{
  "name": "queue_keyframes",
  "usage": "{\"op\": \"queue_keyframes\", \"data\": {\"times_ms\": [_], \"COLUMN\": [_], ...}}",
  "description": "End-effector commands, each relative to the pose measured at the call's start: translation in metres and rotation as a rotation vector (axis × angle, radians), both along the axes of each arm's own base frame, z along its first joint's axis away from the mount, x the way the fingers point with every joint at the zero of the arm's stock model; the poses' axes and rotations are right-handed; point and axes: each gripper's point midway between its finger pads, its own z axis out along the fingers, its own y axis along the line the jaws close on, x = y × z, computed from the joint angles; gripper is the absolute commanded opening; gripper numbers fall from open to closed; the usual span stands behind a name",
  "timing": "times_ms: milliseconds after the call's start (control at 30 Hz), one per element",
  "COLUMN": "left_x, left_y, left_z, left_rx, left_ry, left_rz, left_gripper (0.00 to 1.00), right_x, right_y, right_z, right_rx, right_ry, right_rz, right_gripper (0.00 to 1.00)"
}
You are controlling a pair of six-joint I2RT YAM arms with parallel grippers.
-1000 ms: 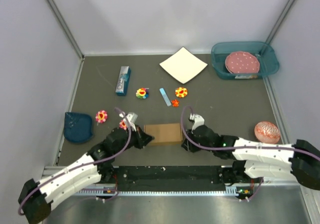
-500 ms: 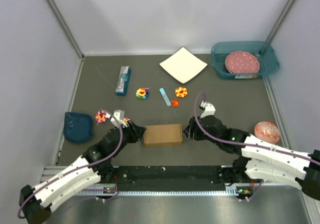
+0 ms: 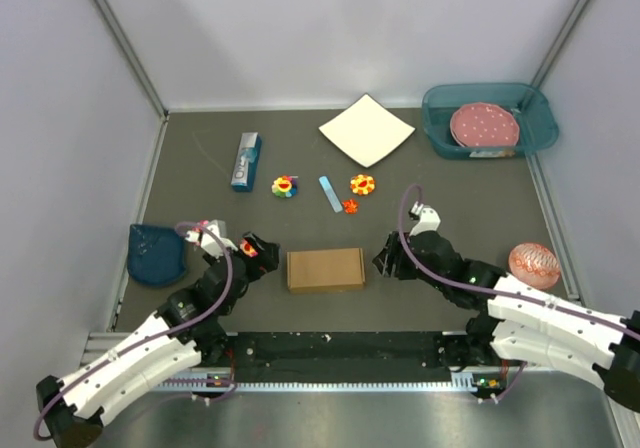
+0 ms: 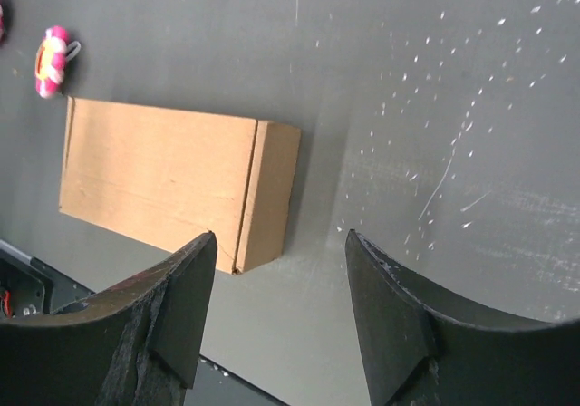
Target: Fold the paper box
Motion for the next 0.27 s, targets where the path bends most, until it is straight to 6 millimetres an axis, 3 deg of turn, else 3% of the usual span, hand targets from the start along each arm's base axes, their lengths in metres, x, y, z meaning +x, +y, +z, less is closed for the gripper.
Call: {"op": "queue_keyframes", "data": {"times_ms": [0,133,233], "left_x": [0.007,0.002,0.001], "left_y": [0.034,0.04,0.035], "left_z": [0.022,0.006,0.005], "left_rx": [-0.022,0.045,0.104], "left_ry": [-0.001,0.1,0.138], "left_rz": [0.229,0.279,0.24], "left_gripper": [0.98,0.99,0.98], "right_x": [0.01,0.007,0.008], "right_y": [-0.016,-0.023,-0.024], "right_z": [0.017,0.013,0.013], "right_rx": [-0.021,-0.052,-0.063], "right_ry": [-0.081,-0.086,-0.091], "right_rz": [-0.052,-0.046,-0.041], "right_gripper": [0.6,0.6,0.6]}}
